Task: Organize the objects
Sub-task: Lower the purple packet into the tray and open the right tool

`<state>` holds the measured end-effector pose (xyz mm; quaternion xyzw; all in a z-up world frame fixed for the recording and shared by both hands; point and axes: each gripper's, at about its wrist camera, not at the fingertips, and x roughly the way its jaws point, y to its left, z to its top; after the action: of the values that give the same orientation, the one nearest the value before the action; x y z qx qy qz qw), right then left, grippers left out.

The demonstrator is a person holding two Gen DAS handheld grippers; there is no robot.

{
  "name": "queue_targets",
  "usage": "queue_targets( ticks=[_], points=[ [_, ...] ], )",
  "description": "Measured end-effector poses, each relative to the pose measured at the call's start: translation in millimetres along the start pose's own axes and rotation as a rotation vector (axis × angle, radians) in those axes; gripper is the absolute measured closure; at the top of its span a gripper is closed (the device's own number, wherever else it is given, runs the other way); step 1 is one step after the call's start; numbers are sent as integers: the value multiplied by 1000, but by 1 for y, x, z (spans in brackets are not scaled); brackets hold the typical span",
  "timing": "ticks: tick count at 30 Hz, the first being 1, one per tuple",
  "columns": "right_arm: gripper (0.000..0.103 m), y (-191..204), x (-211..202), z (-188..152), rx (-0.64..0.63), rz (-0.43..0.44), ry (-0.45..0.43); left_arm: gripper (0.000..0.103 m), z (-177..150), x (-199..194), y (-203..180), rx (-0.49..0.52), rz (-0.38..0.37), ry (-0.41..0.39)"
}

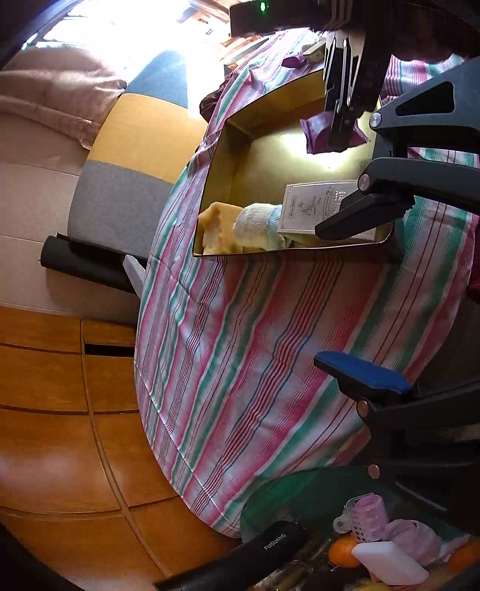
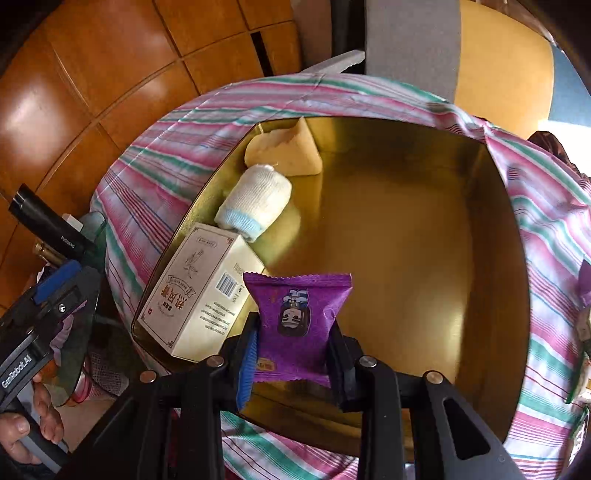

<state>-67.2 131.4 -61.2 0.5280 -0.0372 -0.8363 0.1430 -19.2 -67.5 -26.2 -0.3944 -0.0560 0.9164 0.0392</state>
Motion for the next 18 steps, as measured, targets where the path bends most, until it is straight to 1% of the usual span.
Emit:
queue_targets(
  ticks=[2,4,5,7,8,12,18],
  points=[
    [70,8,13,0,-10,9,25,36,-2,0,1,4,6,-3],
    [69,14,20,-2,-6,42,37,30,-3,0,3,2,12,-9],
    [68,17,23,-3,-5,58,42,30,-3,0,3,1,13,-10],
    [61,21,27,-6,-9,85,56,30,-4,2,4,0,12,-7],
    [61,23,28,-8,-9,88,61,30,-3,2,4,-1,12,-5],
    [57,16,21,-11,11,99,44,30,-3,0,0,16,18,-13],
    [57,4,-7,-15,32,80,-22,29,1,-7,-11,45,23,-36]
  ],
)
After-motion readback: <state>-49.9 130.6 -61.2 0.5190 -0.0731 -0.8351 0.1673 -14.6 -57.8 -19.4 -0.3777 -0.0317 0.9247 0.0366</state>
